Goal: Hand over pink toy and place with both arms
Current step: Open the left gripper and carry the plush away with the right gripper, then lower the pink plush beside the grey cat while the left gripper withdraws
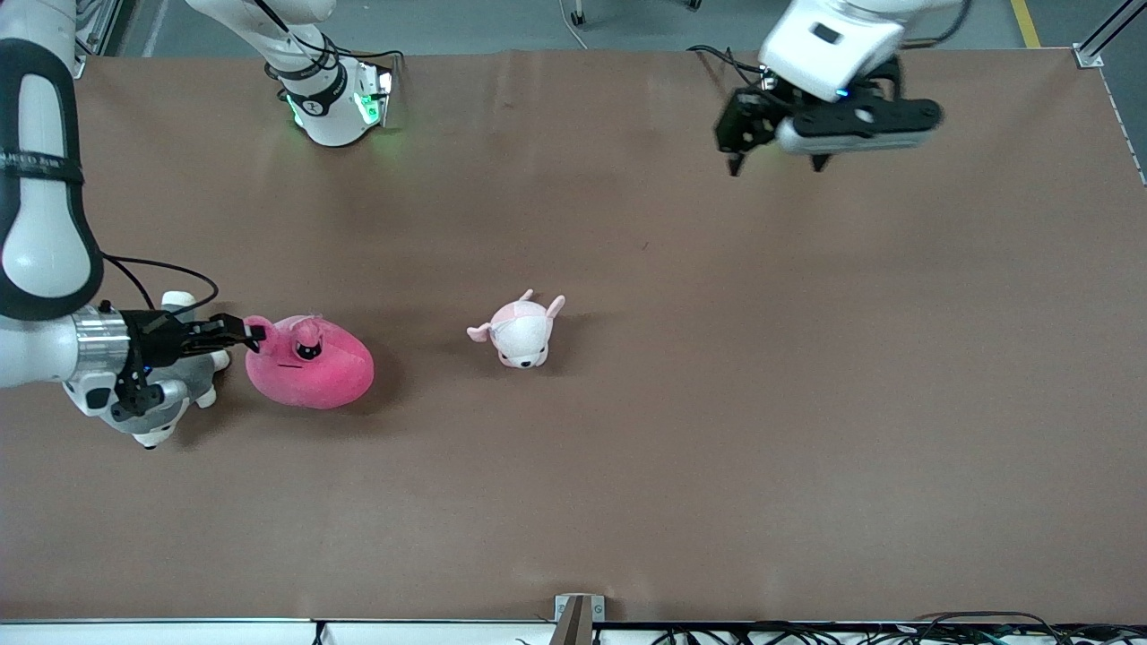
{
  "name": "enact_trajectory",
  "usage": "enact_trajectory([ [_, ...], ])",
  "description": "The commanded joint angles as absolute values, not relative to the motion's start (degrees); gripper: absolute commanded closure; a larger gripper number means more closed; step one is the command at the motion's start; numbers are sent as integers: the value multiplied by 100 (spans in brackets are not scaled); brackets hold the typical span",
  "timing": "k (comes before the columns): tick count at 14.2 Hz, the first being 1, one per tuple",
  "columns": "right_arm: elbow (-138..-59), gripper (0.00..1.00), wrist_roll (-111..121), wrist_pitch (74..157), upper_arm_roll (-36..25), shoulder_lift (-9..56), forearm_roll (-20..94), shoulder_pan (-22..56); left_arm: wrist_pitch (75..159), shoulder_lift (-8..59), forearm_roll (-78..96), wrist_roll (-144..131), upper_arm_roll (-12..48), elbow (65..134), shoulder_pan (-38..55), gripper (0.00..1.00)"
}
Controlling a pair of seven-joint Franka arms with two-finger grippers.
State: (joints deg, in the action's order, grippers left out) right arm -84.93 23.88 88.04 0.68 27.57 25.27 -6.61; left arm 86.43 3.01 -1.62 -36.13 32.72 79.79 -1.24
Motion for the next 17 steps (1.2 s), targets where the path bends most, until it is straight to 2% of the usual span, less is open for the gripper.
enact_trajectory([
  [1,-8262,99,2478,8701,176,2970,2558,-677,8569,123,-141,-3157,3305,8174,-736,0],
  [7,-8262,99,3006,8675,176,3217,2540,-677,8552,-193,114,-1313,3296,8789,-2098,0],
  [14,-8279,98,2971,8657,176,3287,2540,-668,8552,-193,280,95,3287,8842,-3084,0],
  [17,-8279,98,2988,8657,176,3287,2540,-668,8552,-176,334,132,3296,8815,-3164,0],
])
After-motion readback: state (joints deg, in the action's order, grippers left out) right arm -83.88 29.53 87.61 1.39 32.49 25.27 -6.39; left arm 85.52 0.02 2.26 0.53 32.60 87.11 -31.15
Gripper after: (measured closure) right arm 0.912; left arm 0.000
